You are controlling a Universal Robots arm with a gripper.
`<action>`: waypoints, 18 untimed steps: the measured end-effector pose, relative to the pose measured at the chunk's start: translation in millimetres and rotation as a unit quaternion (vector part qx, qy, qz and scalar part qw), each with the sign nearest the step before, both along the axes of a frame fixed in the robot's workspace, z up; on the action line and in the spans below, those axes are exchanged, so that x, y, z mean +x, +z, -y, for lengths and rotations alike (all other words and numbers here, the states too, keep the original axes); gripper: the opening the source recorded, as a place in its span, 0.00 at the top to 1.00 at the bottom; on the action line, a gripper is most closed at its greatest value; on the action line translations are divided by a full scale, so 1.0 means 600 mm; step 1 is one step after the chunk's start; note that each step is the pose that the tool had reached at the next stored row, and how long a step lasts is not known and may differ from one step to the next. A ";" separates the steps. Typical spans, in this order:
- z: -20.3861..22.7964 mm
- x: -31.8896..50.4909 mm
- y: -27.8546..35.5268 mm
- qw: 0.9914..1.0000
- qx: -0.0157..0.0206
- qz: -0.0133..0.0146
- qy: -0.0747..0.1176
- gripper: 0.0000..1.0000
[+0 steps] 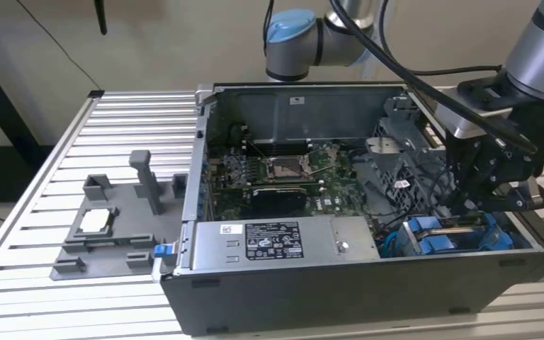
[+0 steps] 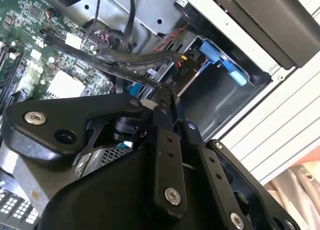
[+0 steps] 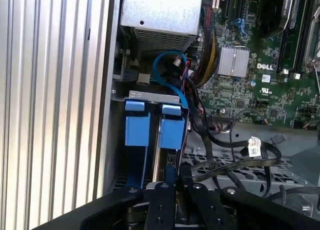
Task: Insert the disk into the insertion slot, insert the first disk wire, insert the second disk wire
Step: 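Insert the second disk wire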
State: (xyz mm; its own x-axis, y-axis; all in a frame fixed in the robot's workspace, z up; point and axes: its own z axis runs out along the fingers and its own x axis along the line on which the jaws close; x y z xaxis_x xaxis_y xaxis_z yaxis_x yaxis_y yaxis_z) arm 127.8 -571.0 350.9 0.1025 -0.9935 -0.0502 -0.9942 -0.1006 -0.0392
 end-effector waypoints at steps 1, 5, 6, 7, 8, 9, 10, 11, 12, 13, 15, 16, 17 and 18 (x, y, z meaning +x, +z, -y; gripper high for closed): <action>0.0001 0.000 -0.001 1.000 0.000 0.000 0.000 0.84; 0.0004 0.000 -0.007 1.000 0.000 0.000 -0.002 0.84; 0.0004 0.000 -0.008 1.000 0.000 0.000 -0.003 0.84; 0.0005 0.000 -0.010 1.000 0.000 0.000 -0.003 0.84; 0.0007 0.000 -0.011 1.000 0.000 0.000 -0.003 0.84; 0.0008 0.000 -0.013 1.000 0.000 0.000 -0.003 0.84; 0.0010 0.000 -0.014 1.000 0.000 0.000 -0.003 0.84; 0.0012 0.000 -0.014 1.000 0.000 0.000 -0.004 0.84; 0.0013 0.000 -0.015 1.000 0.000 0.000 -0.004 0.84; 0.0013 0.001 -0.015 1.000 0.001 0.000 -0.003 0.84; 0.0014 0.002 -0.016 1.000 0.002 0.000 -0.004 0.84; 0.0016 0.002 -0.017 1.000 0.002 0.000 -0.004 0.84; 0.0020 0.002 -0.017 1.000 0.002 0.000 -0.004 0.84; 0.0023 0.002 -0.018 1.000 0.002 0.000 -0.005 0.84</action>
